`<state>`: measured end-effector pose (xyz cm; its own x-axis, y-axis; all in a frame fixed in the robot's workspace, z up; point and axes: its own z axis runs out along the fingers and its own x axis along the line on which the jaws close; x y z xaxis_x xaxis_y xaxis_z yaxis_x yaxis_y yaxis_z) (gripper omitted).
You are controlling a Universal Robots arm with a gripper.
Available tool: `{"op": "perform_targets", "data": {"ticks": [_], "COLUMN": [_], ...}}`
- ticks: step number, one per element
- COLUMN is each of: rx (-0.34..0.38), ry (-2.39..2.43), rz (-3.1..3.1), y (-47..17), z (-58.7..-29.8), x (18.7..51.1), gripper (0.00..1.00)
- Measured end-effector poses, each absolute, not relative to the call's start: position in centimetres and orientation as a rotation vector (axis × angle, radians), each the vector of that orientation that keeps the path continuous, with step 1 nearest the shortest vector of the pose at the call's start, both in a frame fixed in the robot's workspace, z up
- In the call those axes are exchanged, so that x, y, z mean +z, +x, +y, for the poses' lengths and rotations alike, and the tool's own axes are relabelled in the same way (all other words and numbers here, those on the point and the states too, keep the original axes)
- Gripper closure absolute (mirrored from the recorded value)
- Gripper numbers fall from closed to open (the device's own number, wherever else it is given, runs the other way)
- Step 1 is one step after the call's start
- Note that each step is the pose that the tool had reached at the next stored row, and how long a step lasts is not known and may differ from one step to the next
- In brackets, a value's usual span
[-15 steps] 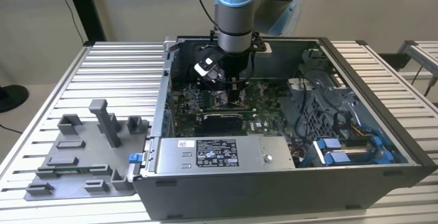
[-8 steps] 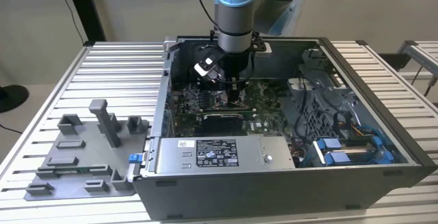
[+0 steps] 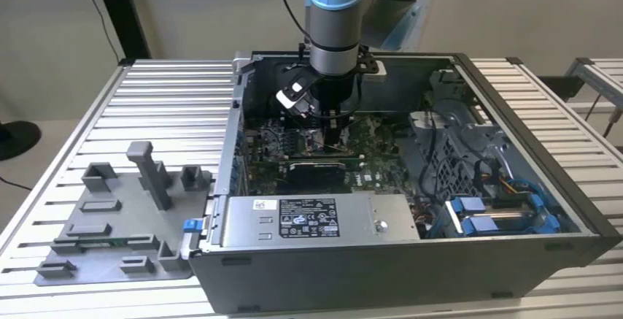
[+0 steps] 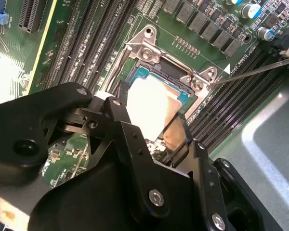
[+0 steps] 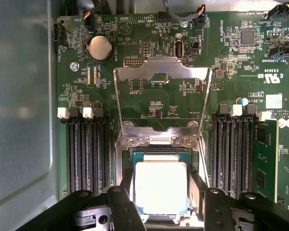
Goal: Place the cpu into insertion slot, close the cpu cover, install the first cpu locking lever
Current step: 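Place the cpu into insertion slot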
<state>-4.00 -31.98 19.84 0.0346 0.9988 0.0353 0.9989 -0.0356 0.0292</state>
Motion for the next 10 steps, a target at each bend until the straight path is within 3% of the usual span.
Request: {"op": "perform_targets", "data": {"ticks": [9, 10], "rx": [-0.072, -0.072], "ry": [-2.257, -2.257], "rz": [-2.179, -2.179], "y": [-4.0, -4.0], "z": [-31.97, -31.98], "x": [19.78, 19.78], "gripper": [1.0, 0.0]}}
